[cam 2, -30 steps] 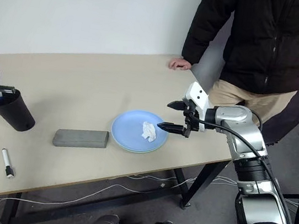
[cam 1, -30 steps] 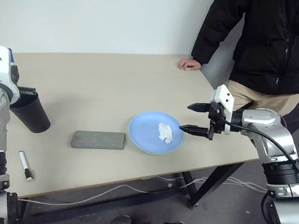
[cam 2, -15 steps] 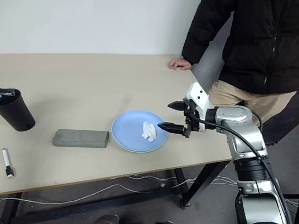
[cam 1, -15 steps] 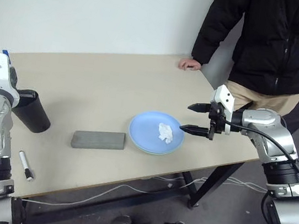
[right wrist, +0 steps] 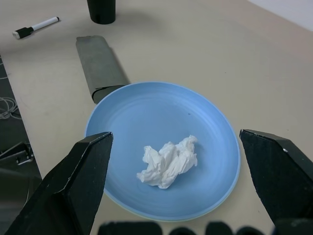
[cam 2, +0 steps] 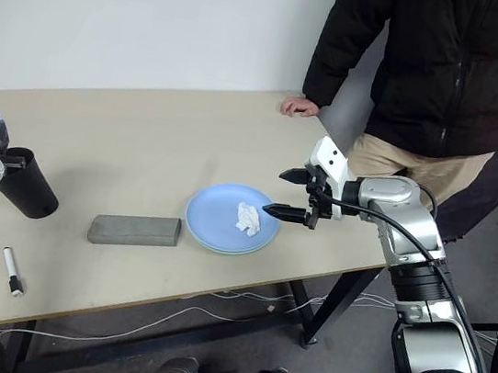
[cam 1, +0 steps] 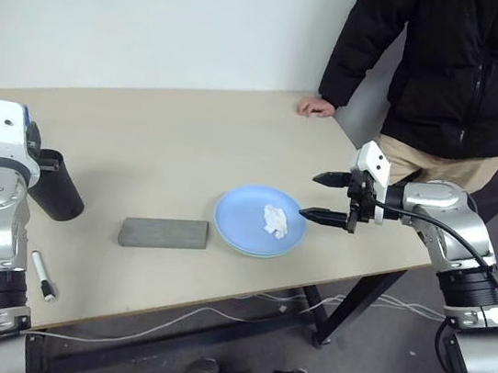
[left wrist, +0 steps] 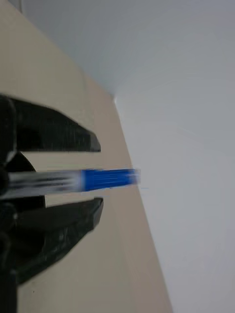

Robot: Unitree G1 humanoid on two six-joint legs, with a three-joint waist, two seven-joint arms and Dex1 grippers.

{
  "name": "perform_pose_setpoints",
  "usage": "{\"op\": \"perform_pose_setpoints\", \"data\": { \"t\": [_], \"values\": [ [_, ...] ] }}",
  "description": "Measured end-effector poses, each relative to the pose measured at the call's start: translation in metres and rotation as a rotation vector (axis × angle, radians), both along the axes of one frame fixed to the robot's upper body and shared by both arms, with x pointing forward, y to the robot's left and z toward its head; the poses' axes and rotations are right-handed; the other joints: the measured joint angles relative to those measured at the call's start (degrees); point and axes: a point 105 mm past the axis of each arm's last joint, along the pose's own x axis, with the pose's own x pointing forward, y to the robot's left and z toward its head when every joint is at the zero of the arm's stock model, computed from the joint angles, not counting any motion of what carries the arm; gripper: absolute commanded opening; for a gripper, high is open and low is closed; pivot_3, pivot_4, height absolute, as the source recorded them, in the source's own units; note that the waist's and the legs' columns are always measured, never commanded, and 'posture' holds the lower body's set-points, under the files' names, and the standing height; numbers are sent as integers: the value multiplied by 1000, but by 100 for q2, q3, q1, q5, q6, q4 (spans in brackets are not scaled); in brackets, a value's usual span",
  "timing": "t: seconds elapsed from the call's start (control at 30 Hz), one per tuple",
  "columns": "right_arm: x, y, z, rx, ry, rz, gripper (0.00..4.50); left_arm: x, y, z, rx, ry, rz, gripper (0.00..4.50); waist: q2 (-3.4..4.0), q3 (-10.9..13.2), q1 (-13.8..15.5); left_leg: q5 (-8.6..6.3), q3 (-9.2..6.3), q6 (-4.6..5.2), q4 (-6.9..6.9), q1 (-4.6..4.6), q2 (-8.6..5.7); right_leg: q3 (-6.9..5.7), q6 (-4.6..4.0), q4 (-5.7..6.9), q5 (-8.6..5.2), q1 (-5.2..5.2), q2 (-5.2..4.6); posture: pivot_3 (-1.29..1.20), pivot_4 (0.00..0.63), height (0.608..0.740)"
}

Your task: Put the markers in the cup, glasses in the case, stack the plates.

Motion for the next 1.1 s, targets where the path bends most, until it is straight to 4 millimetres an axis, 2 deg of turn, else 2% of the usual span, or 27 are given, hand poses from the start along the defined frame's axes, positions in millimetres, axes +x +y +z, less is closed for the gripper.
{"op": "perform_pose_setpoints", "data": {
  "t": [0.13, 0.2, 0.37, 0.53, 0.63, 0.73, 0.8, 0.87, 1.0, 1.1],
  "values": [
    [0, 0, 0, 0, 0, 0, 4500, 1, -2, -1, 2, 11, -5, 3894, 0, 0, 2, 0, -2, 0, 0, -1, 2, -4, 0, 0, 0, 0, -1, 0, 0, 701],
    [0, 0, 0, 0, 0, 0, 4500, 1, -4, 0, -1, 17, -12, 4467, 0, 0, 0, 0, -2, 0, 0, -2, 5, -7, 0, -2, 0, 0, -3, 0, 0, 701],
    [0, 0, 0, 0, -1, 1, 4500, 0, -7, 1, -28, 75, -34, 4467, 0, 0, -1, -2, -2, -3, 0, -3, 5, -22, 0, -5, 0, 0, -6, 0, 0, 701],
    [0, 0, 1, 0, -3, 2, 4500, -9, -20, 13, -137, 257, -129, 4467, -2, 7, -4, -6, -10, -10, 0, -7, 10, -49, -4, -11, -3, 0, -9, 0, 0, 701],
    [-1, 1, 1, 0, -3, 4, 4500, -16, -29, 30, -247, 328, -153, 4467, 0, 11, -3, -6, -17, -10, 0, -8, 9, -54, -7, -19, -4, 3, -7, 0, 0, 701],
    [-1, 1, 0, -1, -1, 10, 4500, -27, -31, 61, -357, 373, -125, 4467, -10, 20, -14, -6, -20, -10, -1, -12, 10, -61, -5, -30, -4, 5, -5, 0, 0, 701],
    [-1, 2, 0, 2, 2, 16, 4500, -34, -24, 74, -393, 373, -73, 4467, 11, 20, -20, -6, -16, -9, -20, 1, 4, -55, -2, -53, -2, 17, -6, 0, 0, 701],
    [-1, 3, -1, 6, 8, 19, 4500, -38, -17, 67, -435, 408, -27, 4467, 35, 19, -47, -5, -15, -8, -33, 5, -5, -48, 0, -62, 0, 15, -8, 0, 0, 701],
    [0, 7, 0, 8, 8, 36, 4500, -38, -15, 45, -508, 488, -25, 4467, 7, 31, -53, -8, -26, -13, -36, 1, -1, -41, 1, -53, 1, 7, 6, 0, 0, 701],
    [0, 8, 4, 4, -8, 45, 4500, -55, -4, 31, -517, 570, 25, 4467, 3, 30, -95, -16, -19, -24, -51, 8, 0, -31, 2, -55, 1, 1, 6, 0, 0, 701]
  ]
}}
